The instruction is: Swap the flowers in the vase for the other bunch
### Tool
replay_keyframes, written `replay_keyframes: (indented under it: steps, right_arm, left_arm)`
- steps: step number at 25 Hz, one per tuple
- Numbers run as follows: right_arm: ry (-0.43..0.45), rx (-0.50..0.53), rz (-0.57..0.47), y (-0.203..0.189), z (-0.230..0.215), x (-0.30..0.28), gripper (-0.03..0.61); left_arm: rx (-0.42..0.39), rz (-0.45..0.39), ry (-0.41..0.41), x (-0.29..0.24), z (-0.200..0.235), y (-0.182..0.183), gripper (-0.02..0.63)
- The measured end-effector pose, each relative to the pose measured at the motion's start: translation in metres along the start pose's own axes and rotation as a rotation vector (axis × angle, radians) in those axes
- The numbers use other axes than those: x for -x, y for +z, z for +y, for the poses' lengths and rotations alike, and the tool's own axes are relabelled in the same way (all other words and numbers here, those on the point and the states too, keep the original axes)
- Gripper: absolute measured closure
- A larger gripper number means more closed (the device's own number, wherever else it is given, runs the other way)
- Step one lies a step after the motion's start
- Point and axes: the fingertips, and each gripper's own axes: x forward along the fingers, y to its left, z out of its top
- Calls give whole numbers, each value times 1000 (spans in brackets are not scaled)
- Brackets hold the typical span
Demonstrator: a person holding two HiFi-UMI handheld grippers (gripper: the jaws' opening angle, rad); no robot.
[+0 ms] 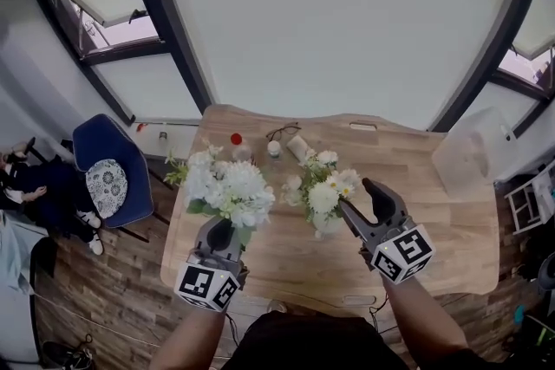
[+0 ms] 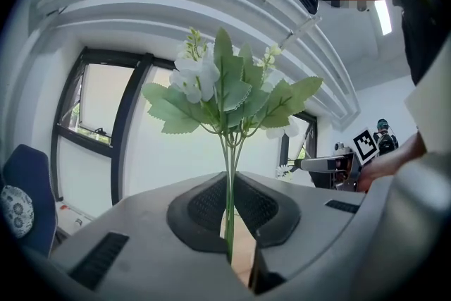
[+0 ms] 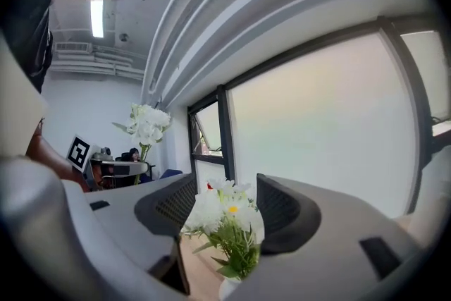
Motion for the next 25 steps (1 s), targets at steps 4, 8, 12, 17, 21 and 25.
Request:
replay_keyframes:
  steps: [4, 8, 12, 17, 21, 25]
  right_arm:
    - [38, -8, 47, -6, 3, -20, 296]
    - [54, -11, 87, -14, 1, -36, 296]
    - [58, -59, 78, -21, -10, -43, 339]
    - [36, -60, 80, -24, -18, -47, 505]
    - [19, -42, 62, -18, -20, -44, 515]
    - [17, -59, 38, -10, -21, -39, 515]
  left_arm:
    - [-1, 17, 22, 4, 4, -2, 594]
    - [4, 33, 43, 8, 10, -3, 594]
    - [0, 41, 63, 9, 13, -5, 594]
    - [-6, 44, 72, 10, 16, -4, 595]
    - [4, 42, 69, 11, 15, -4, 594]
    - [7, 36, 69, 13, 12, -3, 595]
